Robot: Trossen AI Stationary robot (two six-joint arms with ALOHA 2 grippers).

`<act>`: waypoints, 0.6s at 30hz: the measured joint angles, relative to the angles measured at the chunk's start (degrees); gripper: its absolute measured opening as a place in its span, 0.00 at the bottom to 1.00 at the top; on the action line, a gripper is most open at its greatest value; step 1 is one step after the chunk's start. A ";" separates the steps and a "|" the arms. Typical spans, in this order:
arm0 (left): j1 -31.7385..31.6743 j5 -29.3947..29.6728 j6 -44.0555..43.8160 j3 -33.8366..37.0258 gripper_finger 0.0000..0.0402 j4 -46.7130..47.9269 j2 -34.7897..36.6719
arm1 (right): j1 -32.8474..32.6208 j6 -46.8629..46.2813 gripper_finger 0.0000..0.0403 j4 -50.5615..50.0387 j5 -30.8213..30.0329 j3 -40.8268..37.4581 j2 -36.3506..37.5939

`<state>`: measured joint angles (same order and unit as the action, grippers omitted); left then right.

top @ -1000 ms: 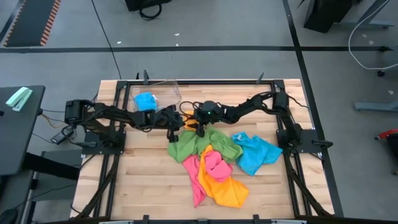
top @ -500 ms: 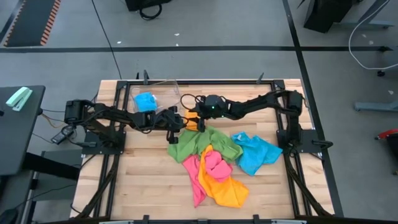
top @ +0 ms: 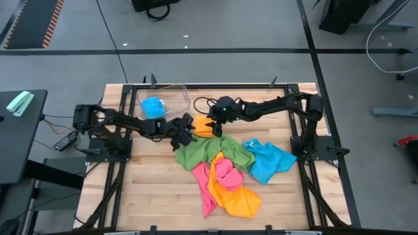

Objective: Fold microfiber towels
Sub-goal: Stack the top orange microfiber towel on top of the blue microfiber towel

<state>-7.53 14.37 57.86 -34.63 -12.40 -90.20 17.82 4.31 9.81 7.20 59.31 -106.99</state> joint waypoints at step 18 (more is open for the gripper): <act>-2.61 3.68 25.17 0.02 0.48 -6.76 -7.10 | -0.22 -0.33 0.52 -7.93 -0.32 0.02 8.69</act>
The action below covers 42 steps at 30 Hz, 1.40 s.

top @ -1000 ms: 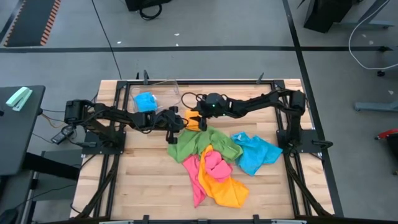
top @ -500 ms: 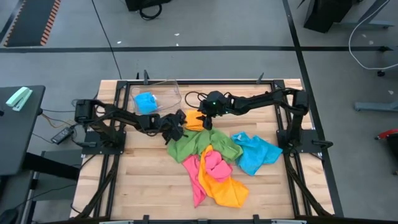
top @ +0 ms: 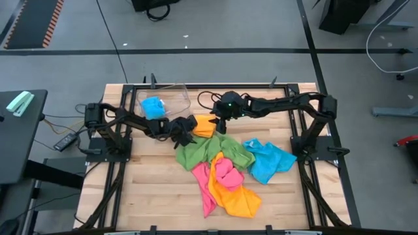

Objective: Fold microfiber towels
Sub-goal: Stack the top orange microfiber towel on top of the blue microfiber towel

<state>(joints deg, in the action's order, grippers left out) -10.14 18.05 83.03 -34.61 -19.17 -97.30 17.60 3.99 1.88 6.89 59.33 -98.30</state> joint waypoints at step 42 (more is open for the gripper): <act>-1.21 -10.93 -22.22 0.21 0.02 4.77 5.20 | -9.55 8.03 0.52 4.50 -10.71 -1.55 -0.51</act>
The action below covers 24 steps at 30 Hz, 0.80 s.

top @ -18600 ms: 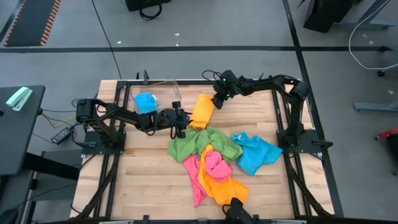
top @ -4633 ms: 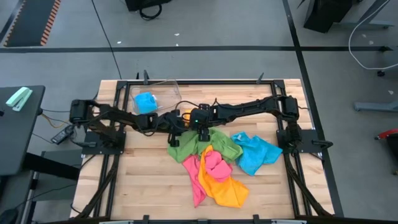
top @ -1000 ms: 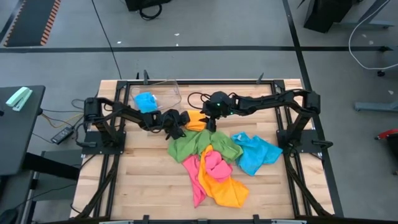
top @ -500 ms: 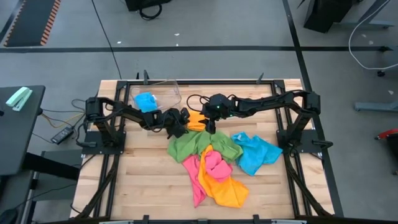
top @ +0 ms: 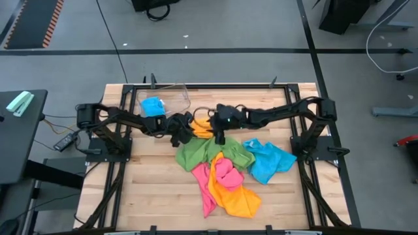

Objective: Fold microfiber towels
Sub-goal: Stack the top orange microfiber towel on top of the blue microfiber towel

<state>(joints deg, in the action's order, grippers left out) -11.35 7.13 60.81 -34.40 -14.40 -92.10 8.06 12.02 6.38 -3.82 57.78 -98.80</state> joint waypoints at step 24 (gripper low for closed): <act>0.31 0.23 -23.87 -8.09 0.02 10.48 1.76 | -4.42 8.78 0.78 11.99 -12.73 2.87 -11.66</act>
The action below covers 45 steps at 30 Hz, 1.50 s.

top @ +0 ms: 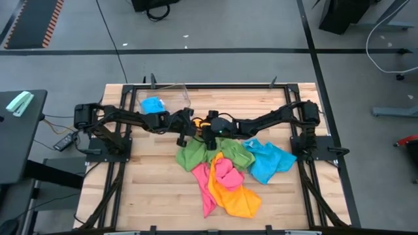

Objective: Fold microfiber towels
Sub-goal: Stack the top orange microfiber towel on top of the blue microfiber towel

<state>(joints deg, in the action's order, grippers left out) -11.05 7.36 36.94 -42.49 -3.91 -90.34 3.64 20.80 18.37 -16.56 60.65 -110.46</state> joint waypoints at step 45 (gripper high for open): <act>0.97 1.91 -7.75 -0.03 0.74 0.97 -0.36 | 2.34 -0.69 0.10 -5.23 -1.51 1.04 -3.01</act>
<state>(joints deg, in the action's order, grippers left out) -10.08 9.27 29.19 -42.52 -2.94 -90.71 5.98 20.11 13.13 -18.07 61.69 -113.47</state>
